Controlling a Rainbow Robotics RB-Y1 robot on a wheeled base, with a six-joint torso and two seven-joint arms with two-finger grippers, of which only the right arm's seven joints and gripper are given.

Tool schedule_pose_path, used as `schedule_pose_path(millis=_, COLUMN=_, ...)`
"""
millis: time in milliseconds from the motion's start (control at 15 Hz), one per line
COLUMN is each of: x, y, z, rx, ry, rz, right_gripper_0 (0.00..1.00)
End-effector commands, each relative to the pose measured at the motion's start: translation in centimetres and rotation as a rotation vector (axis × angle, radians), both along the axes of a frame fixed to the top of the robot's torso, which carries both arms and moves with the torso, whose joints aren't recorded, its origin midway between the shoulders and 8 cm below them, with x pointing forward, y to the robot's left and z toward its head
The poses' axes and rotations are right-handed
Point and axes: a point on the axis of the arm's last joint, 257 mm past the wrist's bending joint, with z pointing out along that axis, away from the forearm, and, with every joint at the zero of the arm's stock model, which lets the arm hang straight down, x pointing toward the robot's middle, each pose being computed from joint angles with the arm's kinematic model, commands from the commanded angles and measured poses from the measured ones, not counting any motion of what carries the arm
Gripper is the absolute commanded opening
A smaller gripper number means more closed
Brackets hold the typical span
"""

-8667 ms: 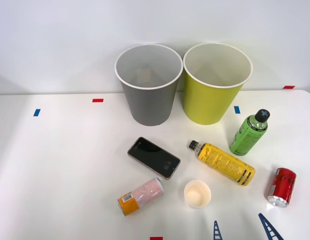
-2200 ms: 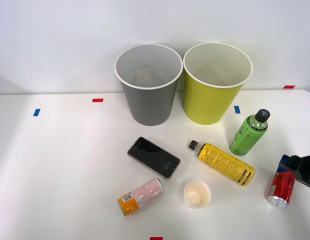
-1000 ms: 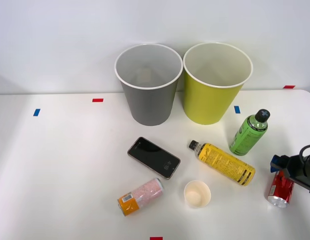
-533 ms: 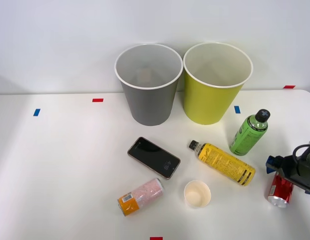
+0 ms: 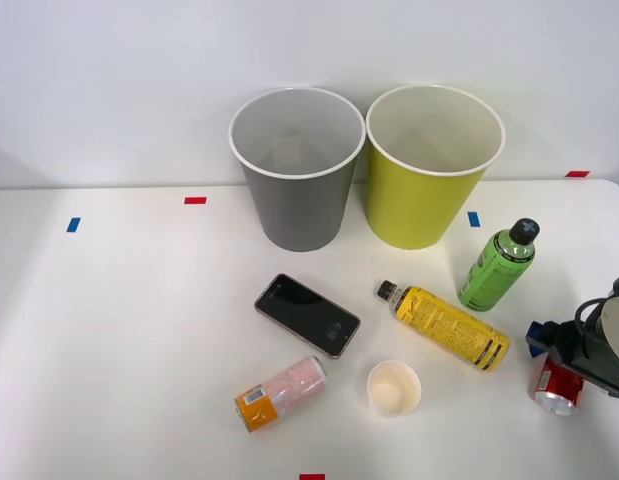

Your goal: Put cans in the gray bin, plastic bottles in the light green bin

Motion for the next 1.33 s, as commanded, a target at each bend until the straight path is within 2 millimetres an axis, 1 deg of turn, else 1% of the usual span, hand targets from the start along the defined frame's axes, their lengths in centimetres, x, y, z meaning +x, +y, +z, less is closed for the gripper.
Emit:
schedule_pose_path(millis=67, x=0.0, y=0.2, z=-0.2, rx=0.0, ry=0.0, rz=-0.003, right_gripper_0=1.0)
schedule_pose_path(millis=533, x=0.1, y=0.6, z=-0.4, rx=0.001, ry=-0.007, rz=-0.012, right_gripper_0=1.0)
schedule_pose_path(millis=667, x=0.1, y=0.7, z=-1.0, rx=0.005, ry=0.004, rz=-0.008, right_gripper_0=1.0)
schedule_pose_path(millis=733, x=0.6, y=0.7, z=-1.5, rx=0.008, ry=-0.009, rz=-0.006, right_gripper_0=1.0)
schedule_pose_path(millis=800, x=1.2, y=0.6, z=-1.5, rx=0.01, ry=-0.023, rz=-0.004, right_gripper_0=1.0)
schedule_pose_path(millis=933, x=1.2, y=0.8, z=-1.5, rx=0.012, ry=-0.023, rz=0.001, right_gripper_0=1.0)
schedule_pose_path(millis=1000, x=1.2, y=0.8, z=-1.5, rx=0.011, ry=-0.023, rz=0.004, right_gripper_0=0.93)
schedule_pose_path(millis=1067, x=1.2, y=0.8, z=-1.5, rx=0.01, ry=-0.022, rz=0.005, right_gripper_0=0.68)
schedule_pose_path(millis=1133, x=1.3, y=0.8, z=-1.4, rx=0.008, ry=-0.025, rz=0.007, right_gripper_0=0.38)
schedule_pose_path(millis=1200, x=1.2, y=0.7, z=-1.4, rx=0.006, ry=-0.023, rz=0.008, right_gripper_0=0.02)
schedule_pose_path(millis=1267, x=1.3, y=0.6, z=-1.3, rx=0.003, ry=-0.026, rz=0.011, right_gripper_0=0.0)
schedule_pose_path(millis=1333, x=1.3, y=0.6, z=-1.3, rx=0.003, ry=-0.026, rz=0.011, right_gripper_0=0.0)
